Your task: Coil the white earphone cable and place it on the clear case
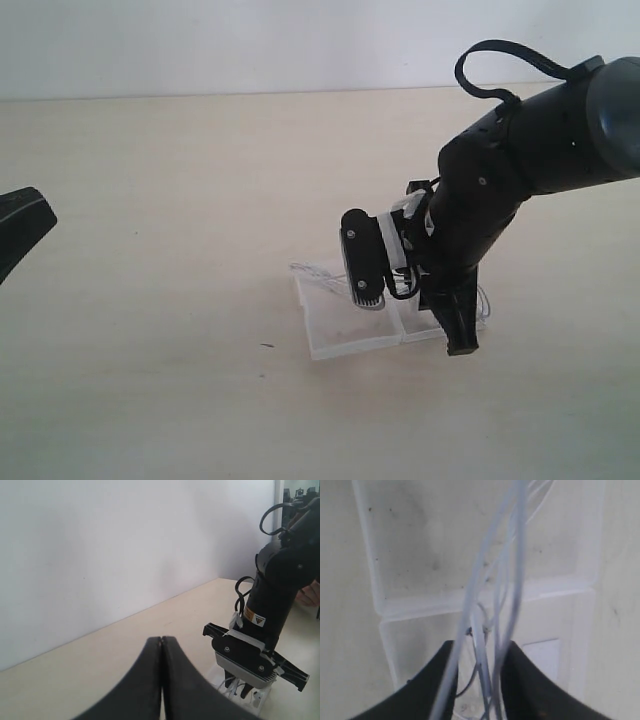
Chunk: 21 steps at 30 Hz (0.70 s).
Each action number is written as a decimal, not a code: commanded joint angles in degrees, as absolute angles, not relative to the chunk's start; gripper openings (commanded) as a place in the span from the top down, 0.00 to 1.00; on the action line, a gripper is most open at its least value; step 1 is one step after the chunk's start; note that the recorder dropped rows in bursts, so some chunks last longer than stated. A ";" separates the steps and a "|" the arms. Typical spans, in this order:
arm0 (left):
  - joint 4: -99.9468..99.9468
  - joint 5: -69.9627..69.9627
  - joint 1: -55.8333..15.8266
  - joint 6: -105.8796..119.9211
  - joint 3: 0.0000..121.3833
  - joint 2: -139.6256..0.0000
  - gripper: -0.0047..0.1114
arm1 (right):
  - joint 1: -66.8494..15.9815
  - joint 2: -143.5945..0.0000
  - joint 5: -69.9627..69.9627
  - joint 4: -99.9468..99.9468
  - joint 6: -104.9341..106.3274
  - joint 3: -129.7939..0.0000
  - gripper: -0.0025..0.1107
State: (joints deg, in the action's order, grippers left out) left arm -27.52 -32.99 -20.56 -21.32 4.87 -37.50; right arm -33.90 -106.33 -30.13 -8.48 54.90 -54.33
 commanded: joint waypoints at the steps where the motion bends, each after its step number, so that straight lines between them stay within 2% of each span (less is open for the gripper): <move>1: -26.71 -33.01 -20.43 -21.24 4.67 -37.10 0.96 | -33.97 -106.54 -29.77 -9.10 54.77 -54.11 0.59; 14: -26.71 -33.01 -20.43 -21.24 4.67 -37.10 0.96 | -33.97 -104.30 -29.60 -9.10 53.10 -54.24 0.41; 21: -26.71 -32.88 -20.43 -21.24 4.67 -37.10 0.96 | -33.97 -101.97 -25.55 -9.10 49.48 -54.24 0.40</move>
State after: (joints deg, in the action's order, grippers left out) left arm -27.52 -32.91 -20.56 -21.32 4.87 -37.50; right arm -33.90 -102.78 -27.15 -8.76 51.21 -54.33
